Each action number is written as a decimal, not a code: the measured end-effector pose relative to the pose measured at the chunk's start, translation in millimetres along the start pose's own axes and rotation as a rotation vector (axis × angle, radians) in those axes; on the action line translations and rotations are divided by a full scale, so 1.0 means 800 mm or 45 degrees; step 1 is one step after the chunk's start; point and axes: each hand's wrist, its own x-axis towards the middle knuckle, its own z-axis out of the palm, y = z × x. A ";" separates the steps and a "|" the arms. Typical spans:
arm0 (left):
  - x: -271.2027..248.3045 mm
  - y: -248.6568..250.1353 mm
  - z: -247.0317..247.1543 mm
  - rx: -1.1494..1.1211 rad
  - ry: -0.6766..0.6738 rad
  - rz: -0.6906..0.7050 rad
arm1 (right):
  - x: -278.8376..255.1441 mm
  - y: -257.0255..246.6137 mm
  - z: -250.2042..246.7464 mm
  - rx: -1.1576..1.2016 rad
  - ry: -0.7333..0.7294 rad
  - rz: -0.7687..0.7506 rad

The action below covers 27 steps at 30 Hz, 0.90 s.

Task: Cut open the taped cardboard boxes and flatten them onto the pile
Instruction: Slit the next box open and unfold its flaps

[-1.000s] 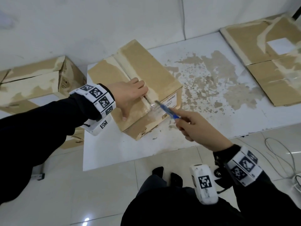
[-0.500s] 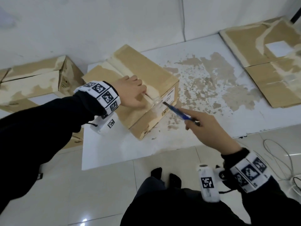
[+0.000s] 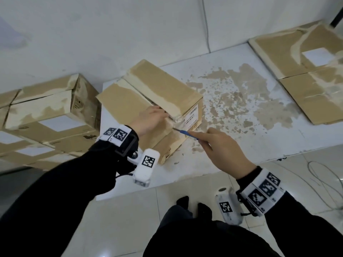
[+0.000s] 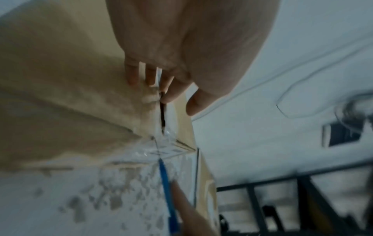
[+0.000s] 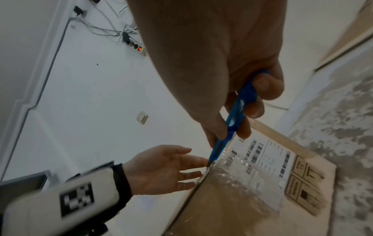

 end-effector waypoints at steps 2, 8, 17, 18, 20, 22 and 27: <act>0.002 0.001 0.004 -0.509 0.112 -0.100 | 0.002 -0.002 0.000 -0.037 0.030 -0.024; 0.024 0.014 -0.016 -1.122 0.248 -0.490 | 0.006 -0.001 -0.009 -0.098 0.130 0.026; 0.045 0.049 -0.031 -0.752 0.026 -0.562 | 0.011 -0.008 -0.003 -0.170 0.067 -0.044; 0.049 0.050 -0.031 -0.703 0.052 -0.558 | 0.012 -0.008 -0.004 -0.177 0.044 -0.044; 0.060 0.043 -0.036 -0.576 0.074 -0.555 | 0.015 -0.005 -0.006 -0.195 -0.034 -0.051; 0.069 0.036 -0.041 -0.499 0.044 -0.557 | 0.017 -0.004 -0.008 -0.180 -0.076 -0.043; 0.063 0.053 -0.032 -0.248 -0.085 -0.556 | 0.022 -0.002 -0.006 -0.219 -0.112 -0.020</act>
